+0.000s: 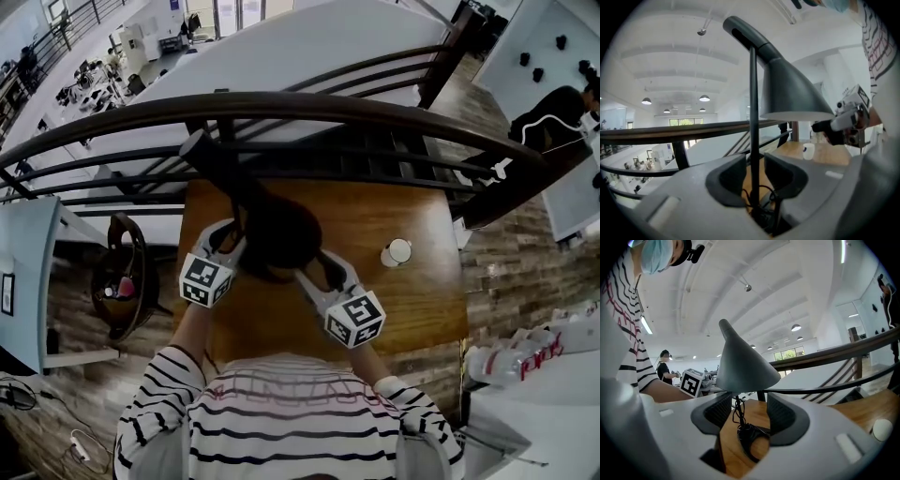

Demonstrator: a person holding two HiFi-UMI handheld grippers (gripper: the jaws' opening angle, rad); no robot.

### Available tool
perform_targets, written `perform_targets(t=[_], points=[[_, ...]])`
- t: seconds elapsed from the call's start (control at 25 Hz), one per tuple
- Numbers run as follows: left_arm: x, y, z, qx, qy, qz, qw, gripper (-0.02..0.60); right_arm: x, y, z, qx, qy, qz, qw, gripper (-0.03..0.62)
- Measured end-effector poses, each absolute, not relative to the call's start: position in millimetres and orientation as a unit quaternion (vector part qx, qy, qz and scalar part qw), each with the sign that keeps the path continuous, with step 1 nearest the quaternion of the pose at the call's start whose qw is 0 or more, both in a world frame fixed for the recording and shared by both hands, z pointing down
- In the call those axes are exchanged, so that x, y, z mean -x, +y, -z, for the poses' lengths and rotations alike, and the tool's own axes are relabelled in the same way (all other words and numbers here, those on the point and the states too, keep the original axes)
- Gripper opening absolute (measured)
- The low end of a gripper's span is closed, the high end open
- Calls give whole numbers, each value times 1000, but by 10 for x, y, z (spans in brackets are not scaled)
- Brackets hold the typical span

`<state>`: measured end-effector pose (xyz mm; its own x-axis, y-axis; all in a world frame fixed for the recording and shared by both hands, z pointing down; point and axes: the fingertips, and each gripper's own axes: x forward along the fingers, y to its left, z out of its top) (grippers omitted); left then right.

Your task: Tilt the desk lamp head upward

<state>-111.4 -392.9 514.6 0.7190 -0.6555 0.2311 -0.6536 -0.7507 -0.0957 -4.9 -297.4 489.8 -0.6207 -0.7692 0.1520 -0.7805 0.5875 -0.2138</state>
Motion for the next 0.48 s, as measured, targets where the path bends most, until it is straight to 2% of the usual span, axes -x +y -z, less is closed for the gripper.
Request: perform_targets(t=[0.2, 0.48], points=[[1077, -4019, -5208, 927, 351, 135, 1, 54, 48, -3060, -4888, -428, -895, -123, 27, 219], [1042, -4039, -5260, 929, 350, 121, -13, 49, 53, -3088, -4925, -422, -900, -104, 24, 201]])
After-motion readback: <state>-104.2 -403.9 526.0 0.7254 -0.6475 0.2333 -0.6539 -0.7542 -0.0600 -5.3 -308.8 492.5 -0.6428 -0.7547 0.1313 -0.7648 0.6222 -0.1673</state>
